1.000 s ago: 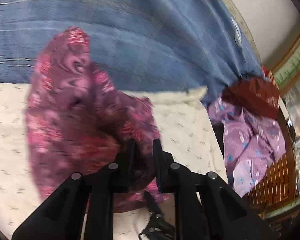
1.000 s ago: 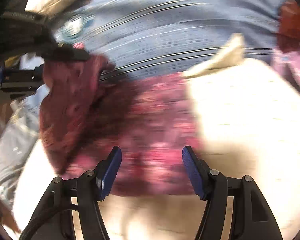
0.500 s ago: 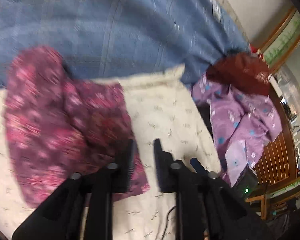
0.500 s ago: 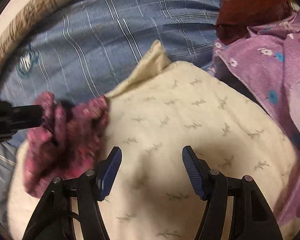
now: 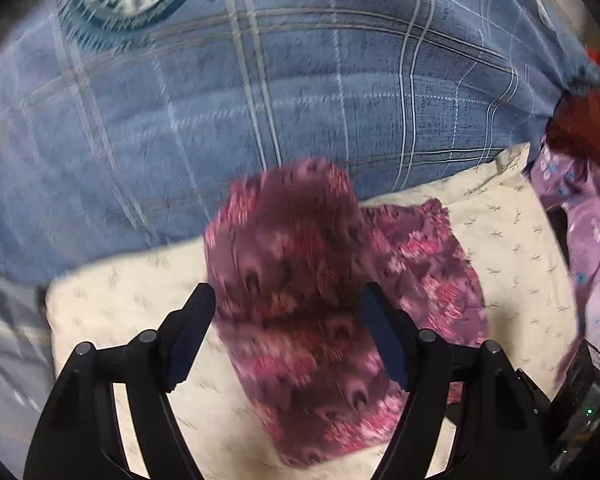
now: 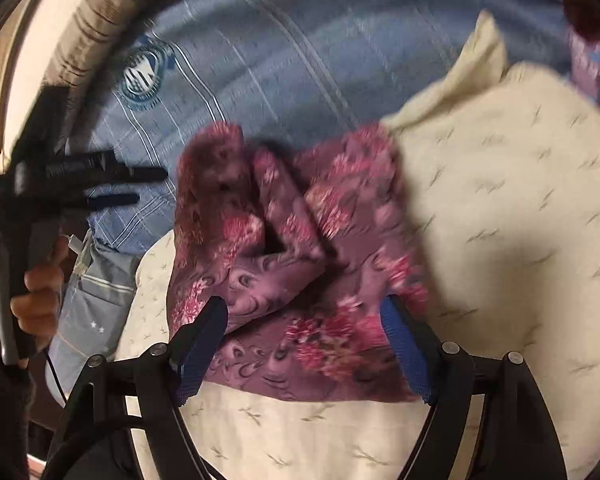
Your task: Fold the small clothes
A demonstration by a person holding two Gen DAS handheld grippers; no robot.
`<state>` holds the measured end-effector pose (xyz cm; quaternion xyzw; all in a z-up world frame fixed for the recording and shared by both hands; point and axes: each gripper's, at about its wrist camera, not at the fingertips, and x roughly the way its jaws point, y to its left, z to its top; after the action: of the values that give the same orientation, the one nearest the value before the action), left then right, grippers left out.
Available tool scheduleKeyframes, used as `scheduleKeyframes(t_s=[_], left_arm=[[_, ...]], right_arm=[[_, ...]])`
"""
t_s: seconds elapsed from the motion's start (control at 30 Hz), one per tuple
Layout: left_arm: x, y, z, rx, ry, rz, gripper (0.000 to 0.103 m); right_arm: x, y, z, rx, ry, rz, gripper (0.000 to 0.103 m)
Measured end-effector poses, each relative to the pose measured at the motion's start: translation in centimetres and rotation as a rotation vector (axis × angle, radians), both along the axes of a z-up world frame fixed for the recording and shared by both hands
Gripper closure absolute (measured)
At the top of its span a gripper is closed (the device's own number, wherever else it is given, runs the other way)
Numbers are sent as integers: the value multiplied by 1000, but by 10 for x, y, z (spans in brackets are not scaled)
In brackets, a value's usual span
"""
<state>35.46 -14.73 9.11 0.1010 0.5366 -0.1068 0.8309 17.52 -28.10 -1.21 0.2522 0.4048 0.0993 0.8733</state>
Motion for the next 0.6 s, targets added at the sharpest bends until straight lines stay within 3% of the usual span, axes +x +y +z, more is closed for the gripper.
scheduleKeyframes(t_s=[0.2, 0.33, 0.6], left_arm=[[19, -15, -12, 114, -60, -64, 28], [29, -10, -13, 73, -70, -59, 28], [39, -16, -20, 80, -96, -86, 28]], right_arm=[[29, 7, -17, 81, 51, -1, 22], [43, 16, -20, 84, 43, 8, 22], [51, 24, -21, 109, 36, 8, 22]])
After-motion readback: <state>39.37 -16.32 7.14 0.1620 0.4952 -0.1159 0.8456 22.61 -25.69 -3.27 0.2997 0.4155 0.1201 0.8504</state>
